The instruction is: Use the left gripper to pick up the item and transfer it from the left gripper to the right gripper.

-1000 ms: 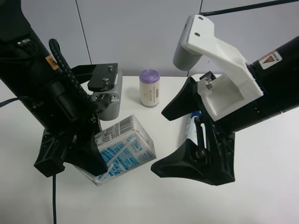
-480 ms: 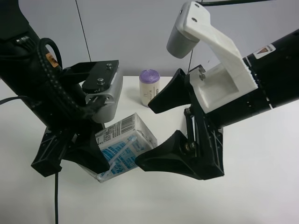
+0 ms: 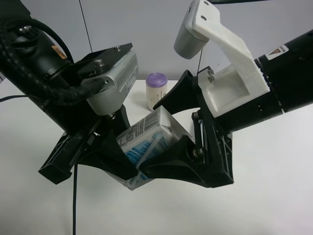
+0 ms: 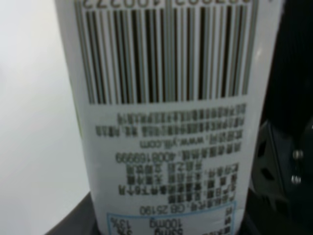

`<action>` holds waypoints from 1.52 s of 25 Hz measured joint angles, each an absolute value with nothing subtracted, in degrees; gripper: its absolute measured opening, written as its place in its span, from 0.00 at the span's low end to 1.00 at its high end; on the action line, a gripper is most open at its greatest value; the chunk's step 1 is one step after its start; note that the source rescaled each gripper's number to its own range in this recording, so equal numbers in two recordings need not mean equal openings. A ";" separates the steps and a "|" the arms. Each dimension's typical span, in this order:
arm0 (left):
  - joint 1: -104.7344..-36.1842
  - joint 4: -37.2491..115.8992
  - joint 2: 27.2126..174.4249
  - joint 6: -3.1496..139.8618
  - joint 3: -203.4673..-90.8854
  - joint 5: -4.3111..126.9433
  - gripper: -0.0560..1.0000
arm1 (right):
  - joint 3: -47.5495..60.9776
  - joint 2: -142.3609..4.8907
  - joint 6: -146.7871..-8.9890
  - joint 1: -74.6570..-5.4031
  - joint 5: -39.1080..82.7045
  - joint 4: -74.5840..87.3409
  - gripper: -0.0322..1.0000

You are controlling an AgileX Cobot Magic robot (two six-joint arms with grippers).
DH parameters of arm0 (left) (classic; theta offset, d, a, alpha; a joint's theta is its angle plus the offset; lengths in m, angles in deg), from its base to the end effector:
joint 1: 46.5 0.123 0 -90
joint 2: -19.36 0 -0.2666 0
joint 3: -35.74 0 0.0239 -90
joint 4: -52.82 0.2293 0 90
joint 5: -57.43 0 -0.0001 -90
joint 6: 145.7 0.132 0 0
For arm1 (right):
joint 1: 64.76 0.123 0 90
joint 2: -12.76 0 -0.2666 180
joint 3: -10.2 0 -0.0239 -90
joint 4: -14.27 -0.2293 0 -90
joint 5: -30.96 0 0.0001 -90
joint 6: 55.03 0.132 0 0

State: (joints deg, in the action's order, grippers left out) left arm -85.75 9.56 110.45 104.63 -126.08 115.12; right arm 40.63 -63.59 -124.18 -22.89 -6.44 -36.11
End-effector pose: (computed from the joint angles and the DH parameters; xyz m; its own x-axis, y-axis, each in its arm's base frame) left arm 0.1600 -0.2295 0.2365 -0.0505 0.7676 -0.6390 0.9898 -0.0468 -0.1344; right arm 0.1442 0.2123 0.2595 -0.0953 -0.5932 -0.7994 -0.9807 0.1938 -0.0269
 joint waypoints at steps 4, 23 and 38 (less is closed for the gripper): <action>-85.75 7.07 110.45 107.14 -126.08 114.55 0.05 | 40.63 -63.59 -124.24 -22.89 -6.44 -37.56 0.93; -85.75 6.00 110.45 109.79 -126.08 113.03 0.05 | 40.63 -63.59 -124.38 -22.70 -7.20 -40.19 0.05; -85.79 6.60 110.38 108.26 -126.13 105.62 0.82 | 40.63 -63.70 -125.11 -22.70 -6.94 -39.51 0.03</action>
State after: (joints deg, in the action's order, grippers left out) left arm -85.79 6.60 110.38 108.26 -126.13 105.62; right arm 40.63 -63.70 -125.11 -22.70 -6.94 -39.51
